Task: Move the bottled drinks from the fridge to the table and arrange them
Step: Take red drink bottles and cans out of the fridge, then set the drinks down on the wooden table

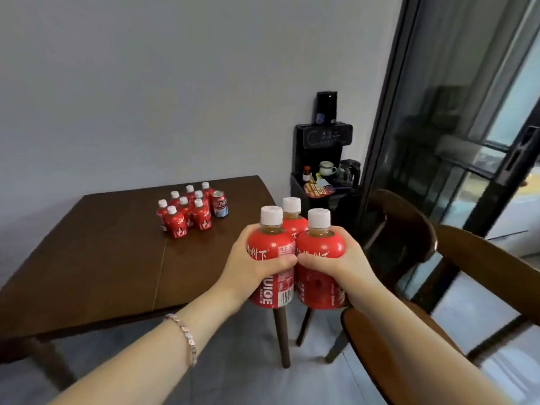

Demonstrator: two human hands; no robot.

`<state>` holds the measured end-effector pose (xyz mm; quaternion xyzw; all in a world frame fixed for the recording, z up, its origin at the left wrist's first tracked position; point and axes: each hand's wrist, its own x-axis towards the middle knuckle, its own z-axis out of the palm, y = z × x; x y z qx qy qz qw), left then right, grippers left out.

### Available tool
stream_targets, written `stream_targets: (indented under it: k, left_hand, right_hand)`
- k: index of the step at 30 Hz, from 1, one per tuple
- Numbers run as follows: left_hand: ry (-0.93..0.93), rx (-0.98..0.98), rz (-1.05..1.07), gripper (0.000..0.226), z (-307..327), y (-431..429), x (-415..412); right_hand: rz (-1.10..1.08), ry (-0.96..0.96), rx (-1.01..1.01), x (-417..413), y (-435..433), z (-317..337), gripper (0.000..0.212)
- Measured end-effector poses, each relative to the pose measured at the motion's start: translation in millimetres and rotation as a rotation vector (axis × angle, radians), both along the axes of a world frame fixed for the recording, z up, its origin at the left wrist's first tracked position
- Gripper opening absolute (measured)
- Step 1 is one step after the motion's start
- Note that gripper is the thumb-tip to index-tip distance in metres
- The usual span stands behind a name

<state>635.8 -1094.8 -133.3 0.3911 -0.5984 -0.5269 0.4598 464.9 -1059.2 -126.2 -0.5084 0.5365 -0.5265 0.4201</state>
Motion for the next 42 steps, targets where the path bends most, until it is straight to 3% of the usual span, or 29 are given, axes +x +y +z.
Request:
stream_targets:
  k: [5, 12, 16, 26, 33, 38, 42]
  left_hand:
    - [0.017, 0.036, 0.130, 0.074, -14, -88, 13]
    - [0.062, 0.107, 0.284, 0.072, -44, -200, 46]
    - [0.035, 0.141, 0.276, 0.073, -75, -264, 75]
    - [-0.040, 0.316, 0.140, 0.082, -180, -437, 131]
    - [-0.064, 0.402, 0.127, 0.080, -253, -498, 141]
    - [-0.144, 0.373, 0.121, 0.090, -289, -496, 156]
    - [-0.234, 0.316, 0.251, 0.077, -287, -484, 151]
  right_hand:
    - [0.138, 0.050, -0.001, 7, -114, -9, 0.081]
    - [0.349, 0.078, 0.049, 42, -258, -39, 0.083]
    - [0.392, 0.077, 0.095, 68, -329, -73, 0.065]
    - [0.285, 0.022, 0.283, 116, -479, -187, 0.082]
    - [0.292, 0.000, 0.369, 126, -542, -253, 0.083]
    - [0.303, 0.029, 0.402, 136, -539, -286, 0.083]
    - [0.232, 0.023, 0.372, 143, -536, -287, 0.082]
